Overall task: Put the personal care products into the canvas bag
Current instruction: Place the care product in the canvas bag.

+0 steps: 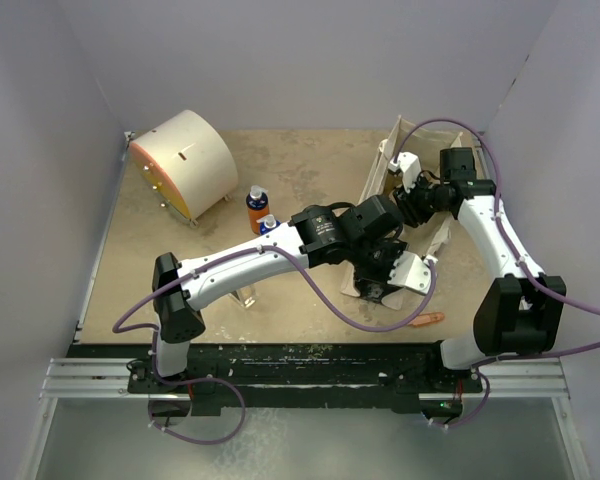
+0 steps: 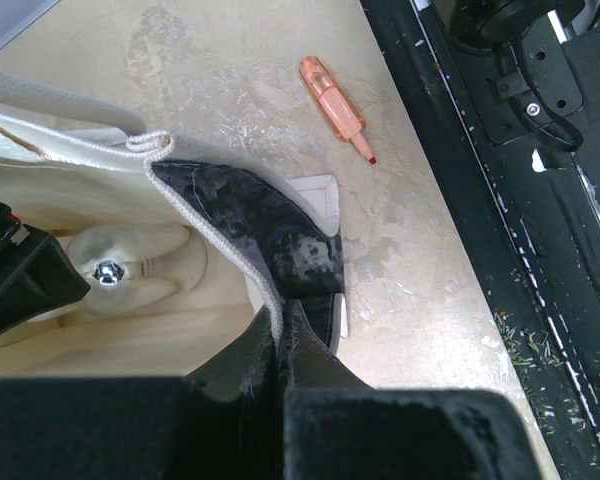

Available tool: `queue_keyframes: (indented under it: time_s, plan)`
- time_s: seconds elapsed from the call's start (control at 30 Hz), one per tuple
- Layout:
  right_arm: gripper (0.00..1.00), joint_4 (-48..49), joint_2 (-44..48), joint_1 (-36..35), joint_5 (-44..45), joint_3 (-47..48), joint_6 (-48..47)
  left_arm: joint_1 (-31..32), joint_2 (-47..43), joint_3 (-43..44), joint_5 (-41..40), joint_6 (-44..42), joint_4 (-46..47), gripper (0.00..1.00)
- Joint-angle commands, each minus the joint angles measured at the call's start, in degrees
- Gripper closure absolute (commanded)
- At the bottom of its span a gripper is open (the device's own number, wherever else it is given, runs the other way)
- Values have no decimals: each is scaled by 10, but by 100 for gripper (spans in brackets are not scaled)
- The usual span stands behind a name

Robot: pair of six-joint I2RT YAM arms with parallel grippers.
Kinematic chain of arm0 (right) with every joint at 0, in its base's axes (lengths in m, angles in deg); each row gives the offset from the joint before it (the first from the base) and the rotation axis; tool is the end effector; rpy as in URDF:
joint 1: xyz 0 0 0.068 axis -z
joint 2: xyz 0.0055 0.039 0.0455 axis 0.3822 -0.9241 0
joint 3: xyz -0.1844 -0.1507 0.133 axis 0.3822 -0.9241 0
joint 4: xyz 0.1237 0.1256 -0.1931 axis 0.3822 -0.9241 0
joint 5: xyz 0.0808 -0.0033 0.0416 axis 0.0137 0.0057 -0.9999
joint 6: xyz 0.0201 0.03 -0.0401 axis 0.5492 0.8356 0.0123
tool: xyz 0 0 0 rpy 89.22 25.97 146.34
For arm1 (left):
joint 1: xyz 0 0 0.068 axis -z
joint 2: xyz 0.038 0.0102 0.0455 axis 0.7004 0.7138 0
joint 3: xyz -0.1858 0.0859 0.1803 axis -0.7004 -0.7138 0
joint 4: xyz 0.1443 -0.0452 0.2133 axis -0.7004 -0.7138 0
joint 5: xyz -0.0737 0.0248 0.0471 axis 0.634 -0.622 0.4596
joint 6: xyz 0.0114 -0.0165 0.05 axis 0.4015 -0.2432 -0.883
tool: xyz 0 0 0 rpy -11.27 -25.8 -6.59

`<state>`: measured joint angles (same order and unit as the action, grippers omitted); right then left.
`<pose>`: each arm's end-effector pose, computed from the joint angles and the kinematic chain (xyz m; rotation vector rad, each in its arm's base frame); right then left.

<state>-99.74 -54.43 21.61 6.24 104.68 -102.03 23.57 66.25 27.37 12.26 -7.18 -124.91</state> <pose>0.3172 0.0215 0.2985 -0.9604 2.1014 0.2707 0.1469 -0.3940 0.3661 2.0505 1.2713 -0.6053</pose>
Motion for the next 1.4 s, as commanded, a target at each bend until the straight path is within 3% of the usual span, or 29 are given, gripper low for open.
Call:
queue_keyframes:
  time_s: [0.0, 0.37, 0.63, 1.07, 1.37]
  plan:
    - [99, 64, 24, 2, 1, 17, -7, 13, -14, 21, 34, 21, 2, 100]
    - [89, 43, 24, 2, -4, 12, -15, 13, -9, 21, 27, 29, 14, 97]
    - [77, 45, 23, 2, -4, 18, -8, 23, 15, 69, 12, 56, 16, 100]
    - [70, 39, 22, 2, 20, 37, -8, 33, 5, 65, 3, 67, 29, 100]
    - [56, 14, 24, 2, 23, 57, -3, 35, 13, 74, -25, 99, 50, 100]
